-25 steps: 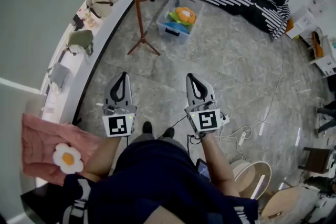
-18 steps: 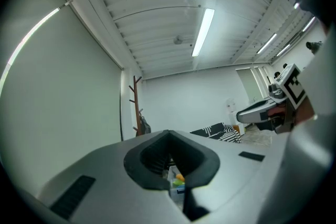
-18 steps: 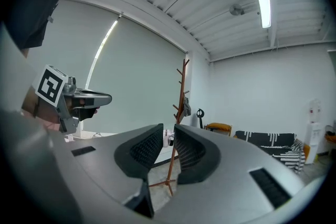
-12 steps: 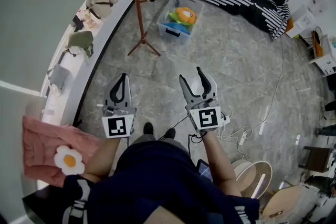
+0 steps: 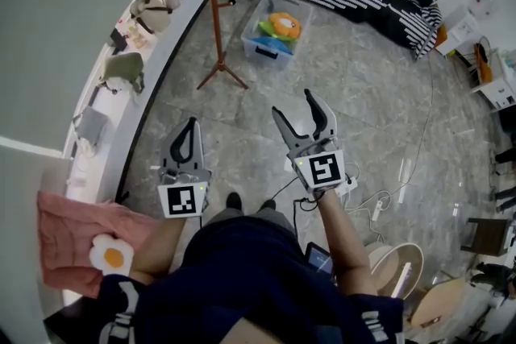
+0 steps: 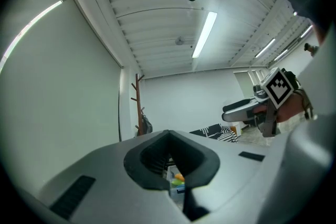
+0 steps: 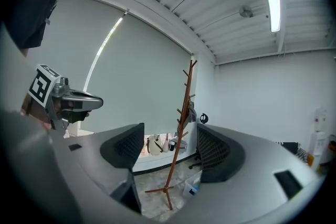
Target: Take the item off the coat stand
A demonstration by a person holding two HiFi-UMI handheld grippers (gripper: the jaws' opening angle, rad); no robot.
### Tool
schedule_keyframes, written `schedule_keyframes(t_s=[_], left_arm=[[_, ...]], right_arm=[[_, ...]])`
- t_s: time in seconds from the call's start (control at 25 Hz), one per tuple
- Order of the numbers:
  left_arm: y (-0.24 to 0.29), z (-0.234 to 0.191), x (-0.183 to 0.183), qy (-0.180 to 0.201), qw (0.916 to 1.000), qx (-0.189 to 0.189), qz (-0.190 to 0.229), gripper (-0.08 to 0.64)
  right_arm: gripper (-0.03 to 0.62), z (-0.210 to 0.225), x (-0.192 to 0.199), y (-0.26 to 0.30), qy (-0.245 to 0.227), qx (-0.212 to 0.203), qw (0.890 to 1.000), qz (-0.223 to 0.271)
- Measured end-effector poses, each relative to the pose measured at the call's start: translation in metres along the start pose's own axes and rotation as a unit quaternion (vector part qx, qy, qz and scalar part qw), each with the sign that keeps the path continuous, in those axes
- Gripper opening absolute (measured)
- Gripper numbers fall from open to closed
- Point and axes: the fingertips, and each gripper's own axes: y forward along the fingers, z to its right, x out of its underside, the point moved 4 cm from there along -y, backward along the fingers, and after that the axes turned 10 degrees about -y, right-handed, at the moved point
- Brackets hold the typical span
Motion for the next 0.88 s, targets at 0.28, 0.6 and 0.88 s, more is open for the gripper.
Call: schedule_keyframes(t_s=[0.28,0.6,0.88], left_arm=[[0.012,-0.035,0.006,-0.003,1.0000,0.005,-0.002,0.023],[0.052,-0.060,0.014,0.002,0.9998,-0.020,-0.007,0.023],[0.133,-0.074,0.028,0.011,0.9972,-0.073,-0.007,0.023]], right_arm=[[0.313,0.002,-0.017,0.060,-0.012,-0.002,1.000,0.017],[0.313,0.040,-0.026,0.141,-0.040,-0.016,0.999,0.031],[0.313,0.105,-0.028,0.242,-0.045,-0.049,0.995,0.071]])
